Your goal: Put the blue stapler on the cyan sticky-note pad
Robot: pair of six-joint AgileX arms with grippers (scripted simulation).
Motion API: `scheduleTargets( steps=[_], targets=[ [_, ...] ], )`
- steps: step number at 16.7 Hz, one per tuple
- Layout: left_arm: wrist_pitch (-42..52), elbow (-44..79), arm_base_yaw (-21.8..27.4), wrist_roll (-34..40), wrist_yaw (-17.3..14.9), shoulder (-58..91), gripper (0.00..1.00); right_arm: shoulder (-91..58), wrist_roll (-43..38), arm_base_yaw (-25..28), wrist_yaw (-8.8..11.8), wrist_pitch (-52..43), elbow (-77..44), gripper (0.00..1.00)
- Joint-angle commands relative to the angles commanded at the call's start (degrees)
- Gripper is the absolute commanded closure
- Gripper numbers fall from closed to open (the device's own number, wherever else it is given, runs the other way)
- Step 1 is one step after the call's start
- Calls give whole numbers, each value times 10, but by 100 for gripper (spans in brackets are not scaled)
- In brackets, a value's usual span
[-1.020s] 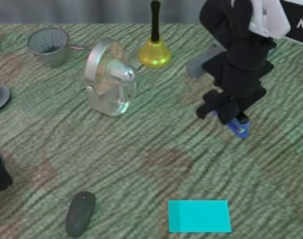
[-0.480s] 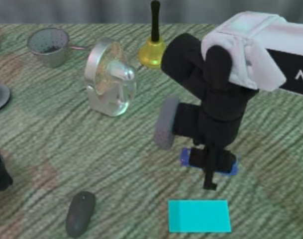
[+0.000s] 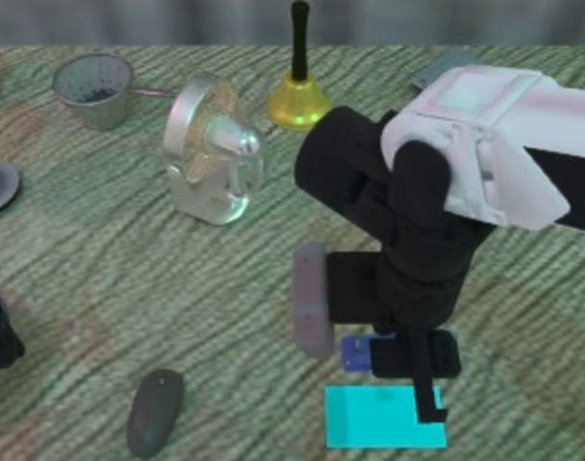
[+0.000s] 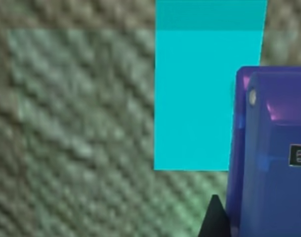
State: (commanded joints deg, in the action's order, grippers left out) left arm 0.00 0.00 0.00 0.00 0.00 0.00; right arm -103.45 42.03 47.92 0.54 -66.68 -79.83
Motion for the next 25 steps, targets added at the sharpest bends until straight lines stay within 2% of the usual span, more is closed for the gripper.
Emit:
scheduleTargets(
  steps=[4,11,17,25],
  targets=[
    [0,0,0,0,0,0,0,-9,-1,-1,0,22,15,100],
    [0,0,0,0,0,0,0,-66,-5,2,0,199,127,100],
    [0,0,0,0,0,0,0,-76,-5,4,0,219,143,100],
    [0,0,0,0,0,0,0,-76,-5,4,0,219,143,40]
  ],
)
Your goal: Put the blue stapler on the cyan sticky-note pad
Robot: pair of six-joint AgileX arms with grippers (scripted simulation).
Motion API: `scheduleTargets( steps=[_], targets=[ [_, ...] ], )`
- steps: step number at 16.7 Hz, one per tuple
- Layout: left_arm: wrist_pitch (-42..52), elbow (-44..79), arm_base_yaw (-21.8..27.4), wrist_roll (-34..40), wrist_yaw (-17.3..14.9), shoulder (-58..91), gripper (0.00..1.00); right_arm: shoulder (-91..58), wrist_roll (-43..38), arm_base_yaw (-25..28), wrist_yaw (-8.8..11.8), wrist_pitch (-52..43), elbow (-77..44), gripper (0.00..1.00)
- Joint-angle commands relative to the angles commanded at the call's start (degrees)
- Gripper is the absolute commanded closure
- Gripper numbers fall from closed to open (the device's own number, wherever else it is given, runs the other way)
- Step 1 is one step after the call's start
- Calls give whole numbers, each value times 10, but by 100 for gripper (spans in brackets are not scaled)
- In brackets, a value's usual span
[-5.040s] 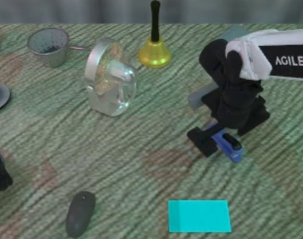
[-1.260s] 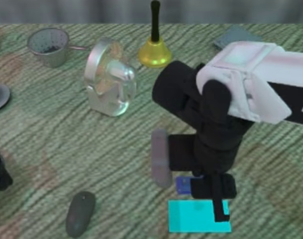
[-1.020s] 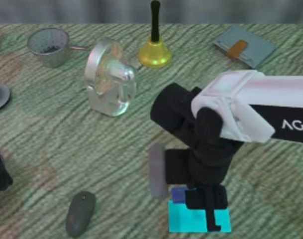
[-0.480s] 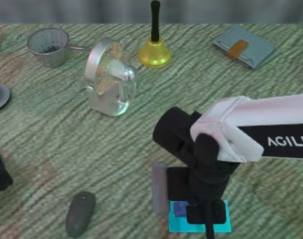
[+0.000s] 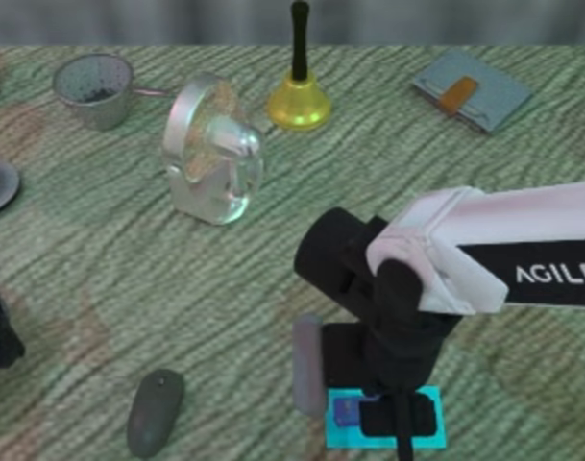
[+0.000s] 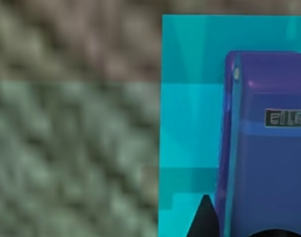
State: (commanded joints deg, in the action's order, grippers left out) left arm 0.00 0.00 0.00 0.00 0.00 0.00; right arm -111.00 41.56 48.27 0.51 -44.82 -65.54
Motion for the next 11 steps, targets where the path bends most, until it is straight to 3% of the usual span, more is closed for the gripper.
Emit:
scheduleTargets(
  steps=[5,11],
  targets=[
    [0,0,0,0,0,0,0,0,0,0,0,0,0,2],
    [0,0,0,0,0,0,0,0,0,0,0,0,0,0]
  ],
)
